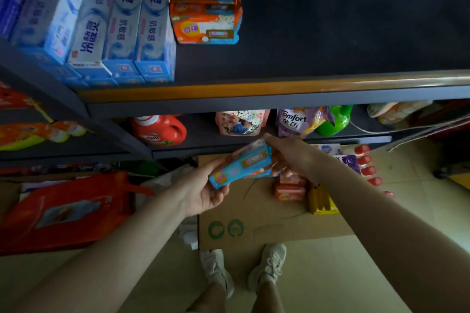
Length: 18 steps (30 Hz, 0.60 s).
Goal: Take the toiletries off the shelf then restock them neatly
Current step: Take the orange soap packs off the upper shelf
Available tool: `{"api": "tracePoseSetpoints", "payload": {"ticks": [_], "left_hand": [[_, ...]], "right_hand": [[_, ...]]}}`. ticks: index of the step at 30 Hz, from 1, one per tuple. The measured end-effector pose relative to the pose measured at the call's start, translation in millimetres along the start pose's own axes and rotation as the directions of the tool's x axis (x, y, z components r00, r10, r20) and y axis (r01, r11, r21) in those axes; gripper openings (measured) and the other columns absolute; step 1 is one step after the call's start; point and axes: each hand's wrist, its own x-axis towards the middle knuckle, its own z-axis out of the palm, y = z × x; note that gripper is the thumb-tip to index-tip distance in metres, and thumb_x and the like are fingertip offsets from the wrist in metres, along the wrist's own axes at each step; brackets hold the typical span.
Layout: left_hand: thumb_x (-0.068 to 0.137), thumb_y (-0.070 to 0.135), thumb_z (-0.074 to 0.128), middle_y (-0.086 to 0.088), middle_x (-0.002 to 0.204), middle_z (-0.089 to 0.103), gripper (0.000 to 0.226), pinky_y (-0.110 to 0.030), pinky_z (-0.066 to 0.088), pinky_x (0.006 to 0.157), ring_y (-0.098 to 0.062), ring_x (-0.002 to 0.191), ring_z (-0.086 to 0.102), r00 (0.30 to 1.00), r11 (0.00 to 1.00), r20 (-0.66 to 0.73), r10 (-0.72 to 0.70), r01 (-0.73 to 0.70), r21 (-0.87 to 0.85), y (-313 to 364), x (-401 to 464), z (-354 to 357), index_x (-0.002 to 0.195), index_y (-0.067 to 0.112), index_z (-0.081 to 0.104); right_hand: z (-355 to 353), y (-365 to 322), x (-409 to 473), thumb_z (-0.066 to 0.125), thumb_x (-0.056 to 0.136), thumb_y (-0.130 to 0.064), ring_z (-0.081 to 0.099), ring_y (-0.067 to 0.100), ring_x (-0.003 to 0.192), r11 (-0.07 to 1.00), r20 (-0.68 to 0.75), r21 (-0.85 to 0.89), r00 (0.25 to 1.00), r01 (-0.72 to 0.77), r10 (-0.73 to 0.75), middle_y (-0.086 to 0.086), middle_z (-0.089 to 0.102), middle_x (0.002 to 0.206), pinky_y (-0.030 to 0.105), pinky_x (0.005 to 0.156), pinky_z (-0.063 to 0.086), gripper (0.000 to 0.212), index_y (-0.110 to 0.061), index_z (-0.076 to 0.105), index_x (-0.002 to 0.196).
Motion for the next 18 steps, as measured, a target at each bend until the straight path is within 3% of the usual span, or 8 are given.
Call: {"api": "tracePoseSetpoints", "payload": {"ticks": [2, 5, 7, 9, 13, 18], "left_hand": [[0.084, 0.041, 0.062, -0.002, 0.056, 0.062, 0.03, -0.015, 0.04, 0.038, -0.008, 0.04, 0.055, 0.975, 0.984, -0.161, 0.155, -0.137, 0.116, -3.8, 15.9, 6.6, 0.085, 0.011, 0.062], [0.087, 0.039, 0.06, -0.002, 0.065, 0.062, 0.025, -0.016, 0.039, 0.042, -0.005, 0.039, 0.053, 0.882, 0.902, -0.276, 0.383, -0.293, 0.317, -8.1, 46.3, 18.7, 0.085, 0.014, 0.06], [0.089, 0.037, 0.058, -0.002, 0.066, 0.06, 0.023, -0.014, 0.037, 0.038, -0.004, 0.037, 0.052, 0.859, 0.885, -0.286, 0.425, -0.329, 0.329, -10.6, 64.6, 31.9, 0.083, 0.015, 0.057], [0.09, 0.033, 0.058, -0.003, 0.071, 0.059, 0.021, -0.013, 0.04, 0.038, -0.011, 0.049, 0.055, 0.831, 0.862, -0.296, 0.471, -0.361, 0.356, -12.1, 83.7, 45.9, 0.087, 0.012, 0.054], [0.087, 0.035, 0.062, -0.014, 0.105, 0.064, 0.034, -0.035, 0.054, 0.073, -0.029, 0.09, 0.064, 0.795, 0.826, -0.327, 0.511, -0.35, 0.441, -16.3, 129.5, 63.5, 0.105, 0.007, 0.053], [0.083, 0.043, 0.064, -0.015, 0.11, 0.066, 0.037, -0.047, 0.053, 0.084, -0.032, 0.093, 0.065, 0.787, 0.806, -0.354, 0.506, -0.285, 0.518, -30.1, 184.0, 50.7, 0.103, 0.014, 0.057]], "right_hand": [[-11.5, 12.8, 5.1, 0.044, 0.096, -0.033, 0.051, 0.014, 0.057, 0.992, -0.115, -0.111, 0.991, 0.055, -0.068, 0.002, 0.056, 0.066, 0.025, 0.052, 0.036, 0.033, -0.011, 0.055, 0.075], [-32.9, 37.1, 7.0, 0.048, 0.096, -0.02, 0.05, 0.013, 0.054, 0.993, -0.203, 0.067, 0.976, 0.095, -0.079, 0.003, 0.053, 0.066, 0.021, 0.048, 0.038, 0.023, -0.014, 0.052, 0.074], [-46.5, 56.0, 3.0, 0.049, 0.095, -0.019, 0.052, 0.01, 0.049, 0.991, -0.21, 0.107, 0.976, 0.083, -0.059, 0.006, 0.055, 0.069, 0.018, 0.043, 0.04, 0.021, -0.015, 0.053, 0.075], [-59.4, 72.4, -1.0, 0.05, 0.095, -0.018, 0.053, 0.012, 0.052, 0.996, -0.216, 0.059, 0.975, 0.063, -0.049, 0.009, 0.056, 0.073, 0.021, 0.047, 0.04, 0.022, -0.016, 0.053, 0.073], [-82.0, 89.5, 0.8, 0.049, 0.094, -0.015, 0.052, 0.012, 0.052, 0.996, -0.22, 0.053, 0.974, 0.073, -0.06, 0.002, 0.055, 0.066, 0.026, 0.052, 0.037, 0.021, -0.016, 0.052, 0.073], [-90.8, 100.5, 16.9, 0.049, 0.092, -0.015, 0.055, 0.015, 0.058, 0.989, -0.227, -0.047, 0.963, 0.141, -0.148, -0.001, 0.061, 0.068, 0.03, 0.058, 0.042, 0.02, -0.023, 0.054, 0.075]]}}
